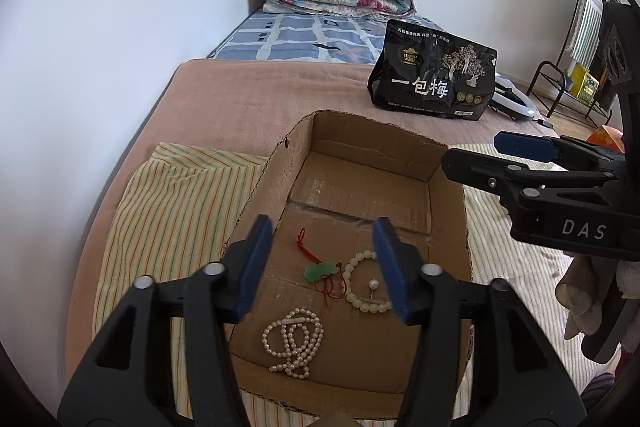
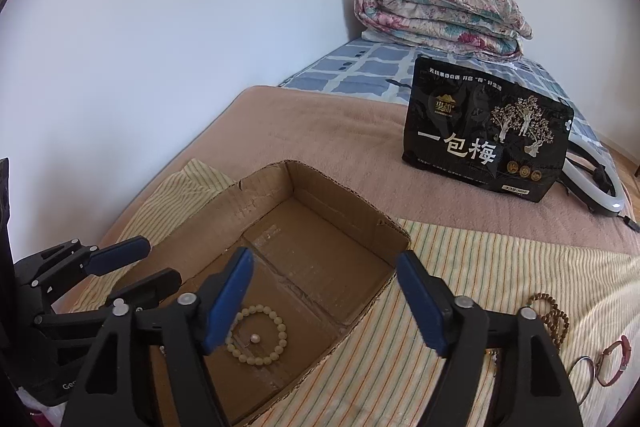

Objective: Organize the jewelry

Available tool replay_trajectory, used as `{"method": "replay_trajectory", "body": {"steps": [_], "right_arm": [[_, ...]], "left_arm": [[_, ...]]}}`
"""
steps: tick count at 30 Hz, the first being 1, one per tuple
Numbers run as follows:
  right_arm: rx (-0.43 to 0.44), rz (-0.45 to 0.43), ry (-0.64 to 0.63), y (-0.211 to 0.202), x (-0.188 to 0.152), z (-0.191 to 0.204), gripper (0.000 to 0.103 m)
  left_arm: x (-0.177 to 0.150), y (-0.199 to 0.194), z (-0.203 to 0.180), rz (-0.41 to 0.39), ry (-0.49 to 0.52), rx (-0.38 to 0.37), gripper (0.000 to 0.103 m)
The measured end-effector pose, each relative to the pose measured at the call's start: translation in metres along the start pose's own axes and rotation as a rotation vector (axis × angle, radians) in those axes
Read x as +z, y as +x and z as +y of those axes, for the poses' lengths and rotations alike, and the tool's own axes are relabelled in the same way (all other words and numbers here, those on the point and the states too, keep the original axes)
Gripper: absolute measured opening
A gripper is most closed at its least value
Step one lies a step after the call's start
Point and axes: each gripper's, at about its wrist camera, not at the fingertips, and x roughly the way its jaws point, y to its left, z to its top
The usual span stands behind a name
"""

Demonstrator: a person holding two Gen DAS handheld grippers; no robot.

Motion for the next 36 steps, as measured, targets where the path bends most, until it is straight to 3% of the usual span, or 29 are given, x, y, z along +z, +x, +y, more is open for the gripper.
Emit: {"method": "replay_trajectory", "body": {"steps": [14,23,36], "right_arm": [[-0.02,-0.03,0.019,-0.023,-0.001,-0.004,0.099],[-0.028,-0.049,0.03,-0.044,-0.007,-0.013,0.101],[-0.133,-0.095,0.05,-0.089,-0.023,-0.056,0.103]], "left_arm": [[0.0,-0.023,-0.009,-0.015,0.0,-0.002,0.067],[0.001,-0.037,-0.021,-0.025,0.009,-0.003,0.067],[-0.002,-0.054,-0.052,-0.035,0.032,-0.031,0.067]]}}
